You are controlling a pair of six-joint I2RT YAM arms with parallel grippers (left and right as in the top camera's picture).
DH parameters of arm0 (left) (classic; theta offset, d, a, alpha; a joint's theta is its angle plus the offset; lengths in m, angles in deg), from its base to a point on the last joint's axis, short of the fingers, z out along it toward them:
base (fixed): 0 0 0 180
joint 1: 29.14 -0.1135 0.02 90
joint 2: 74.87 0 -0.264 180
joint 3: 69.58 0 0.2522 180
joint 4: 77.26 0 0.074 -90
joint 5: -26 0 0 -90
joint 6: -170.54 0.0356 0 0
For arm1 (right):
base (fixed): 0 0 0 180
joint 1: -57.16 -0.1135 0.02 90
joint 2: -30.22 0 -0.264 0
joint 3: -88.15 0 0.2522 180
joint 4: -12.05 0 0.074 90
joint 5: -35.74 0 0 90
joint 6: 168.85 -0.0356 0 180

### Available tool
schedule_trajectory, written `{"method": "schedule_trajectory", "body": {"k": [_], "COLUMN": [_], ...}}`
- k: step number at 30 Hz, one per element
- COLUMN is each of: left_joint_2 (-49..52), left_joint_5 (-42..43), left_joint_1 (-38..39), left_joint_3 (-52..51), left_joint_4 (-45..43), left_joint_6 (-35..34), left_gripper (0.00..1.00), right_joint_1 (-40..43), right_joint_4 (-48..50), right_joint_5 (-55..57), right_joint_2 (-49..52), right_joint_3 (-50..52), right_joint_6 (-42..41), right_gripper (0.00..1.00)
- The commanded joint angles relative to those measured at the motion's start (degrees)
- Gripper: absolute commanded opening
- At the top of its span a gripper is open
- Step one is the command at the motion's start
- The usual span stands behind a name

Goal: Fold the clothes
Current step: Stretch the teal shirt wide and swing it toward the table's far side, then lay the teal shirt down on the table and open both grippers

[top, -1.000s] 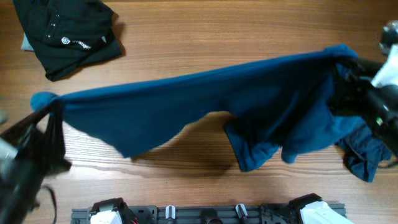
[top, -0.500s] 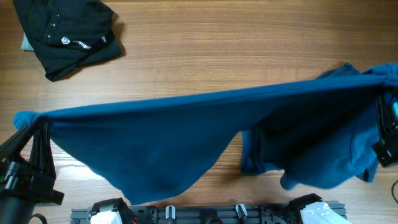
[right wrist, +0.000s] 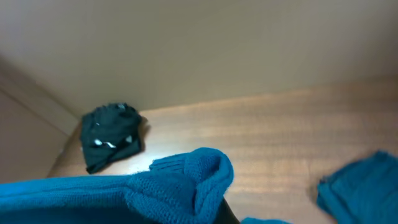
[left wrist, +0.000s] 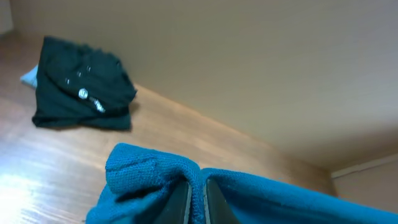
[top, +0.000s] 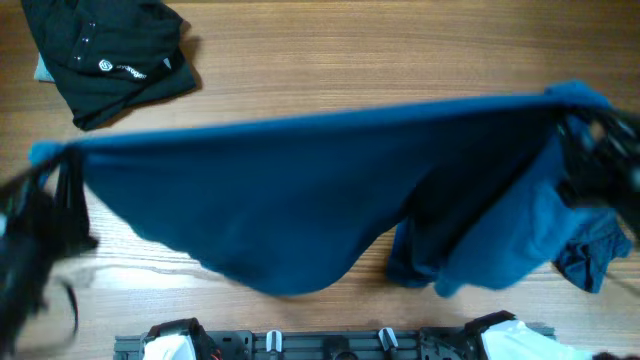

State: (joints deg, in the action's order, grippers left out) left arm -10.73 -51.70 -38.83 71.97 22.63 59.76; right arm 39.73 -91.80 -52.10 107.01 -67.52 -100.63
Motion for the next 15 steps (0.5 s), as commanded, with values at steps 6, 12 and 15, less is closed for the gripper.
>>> {"method": "schedule_trajectory", "body": {"k": [6, 12, 15], "left_joint_2": [22.3, 40.2, 47.9], "left_joint_5": [-4.9, -4.9, -4.9], "left_joint_1": [-0.3, -0.3, -0.3], "left_joint_3": [0.0, 0.0, 0.0], "left_joint_4": [-2.7, -8.5, -11.4], "left_joint_6": [-1.1, -1.8, -2.2], "left_gripper": [0.04, 0.04, 0.04], "right_joint_1": [0.6, 0.8, 2.4], "right_joint_4": [0.9, 4.4, 7.4], "right_joint_5": [9.0, 15.0, 15.0], "right_joint_2": [16.4, 28.8, 34.1], "right_joint_3": [-0.5, -0.5, -0.5], "right_joint_6": [-4.2, -5.7, -7.0], "right_gripper": [0.04, 0.04, 0.04]}}
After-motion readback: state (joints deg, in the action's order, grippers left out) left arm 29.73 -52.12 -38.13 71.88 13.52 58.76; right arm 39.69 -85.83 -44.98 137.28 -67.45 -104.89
